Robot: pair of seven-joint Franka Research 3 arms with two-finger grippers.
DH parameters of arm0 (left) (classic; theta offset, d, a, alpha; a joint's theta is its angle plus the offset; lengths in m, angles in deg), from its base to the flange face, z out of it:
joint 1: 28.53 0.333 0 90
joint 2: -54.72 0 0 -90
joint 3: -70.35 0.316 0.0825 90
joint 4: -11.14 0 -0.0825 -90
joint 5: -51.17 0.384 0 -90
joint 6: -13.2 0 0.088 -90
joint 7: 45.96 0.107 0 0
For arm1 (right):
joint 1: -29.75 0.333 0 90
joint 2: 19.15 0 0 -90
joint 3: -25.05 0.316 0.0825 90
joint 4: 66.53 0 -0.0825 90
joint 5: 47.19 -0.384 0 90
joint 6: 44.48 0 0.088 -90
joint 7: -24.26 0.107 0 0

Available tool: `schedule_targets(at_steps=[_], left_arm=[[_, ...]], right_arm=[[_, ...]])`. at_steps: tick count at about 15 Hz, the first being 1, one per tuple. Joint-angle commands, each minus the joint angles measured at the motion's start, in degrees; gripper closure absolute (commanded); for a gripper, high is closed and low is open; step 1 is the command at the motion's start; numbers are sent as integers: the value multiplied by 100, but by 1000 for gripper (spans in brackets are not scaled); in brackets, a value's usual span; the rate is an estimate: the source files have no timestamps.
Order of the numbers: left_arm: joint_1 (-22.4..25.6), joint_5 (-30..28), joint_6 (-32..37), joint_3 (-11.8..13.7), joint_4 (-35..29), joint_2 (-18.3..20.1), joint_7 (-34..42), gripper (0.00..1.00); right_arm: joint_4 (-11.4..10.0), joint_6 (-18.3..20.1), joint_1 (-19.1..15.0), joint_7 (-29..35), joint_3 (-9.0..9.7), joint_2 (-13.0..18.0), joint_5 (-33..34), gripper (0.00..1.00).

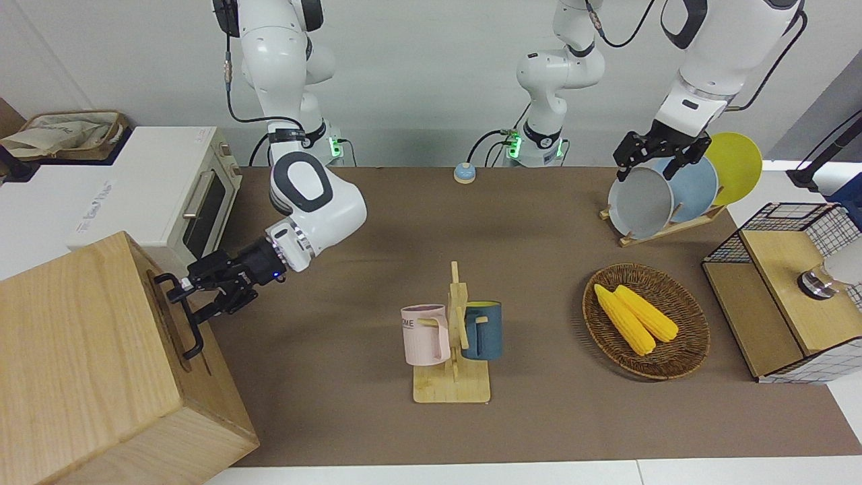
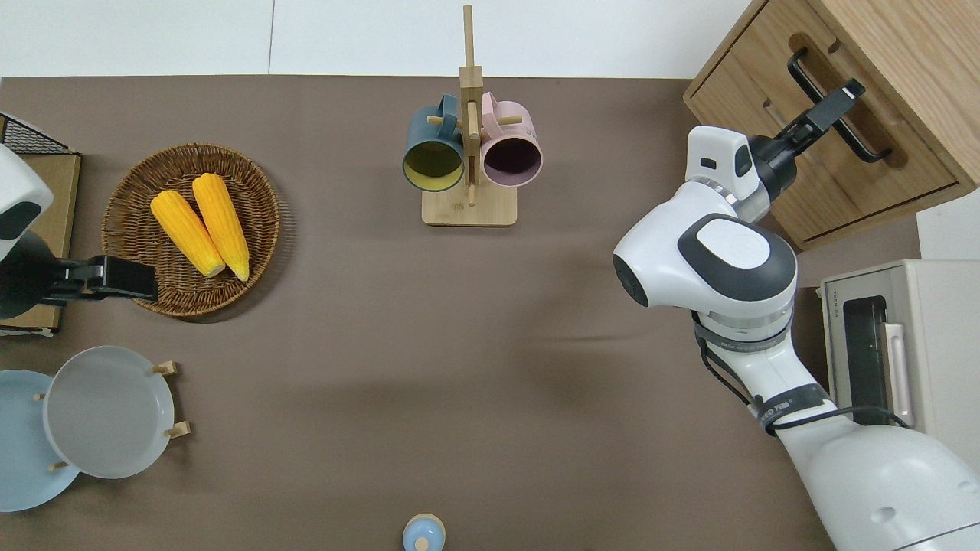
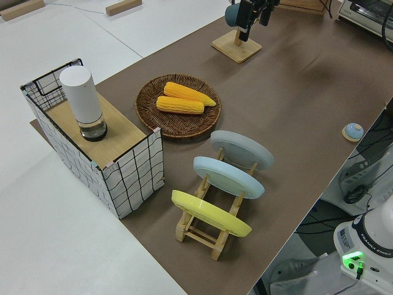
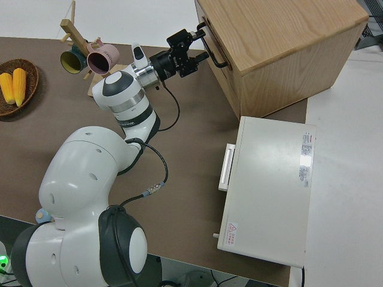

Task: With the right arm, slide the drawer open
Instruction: 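Close the right gripper on the black drawer handle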

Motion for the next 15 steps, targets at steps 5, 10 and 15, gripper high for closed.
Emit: schedule_targets(at_steps=[5,10,15], left_arm=[[-27,73,35,20,4,42,36,2],[-27,73,27,20,4,51,28,2],[-36,73,27,21,4,51,36,2]], right_arm=[[99,-120,-58,541,-2,-76,136,366],[91,-85,-23,595,-2,-68,127,671],[91,-49,-5,647,6,-59,13,825]])
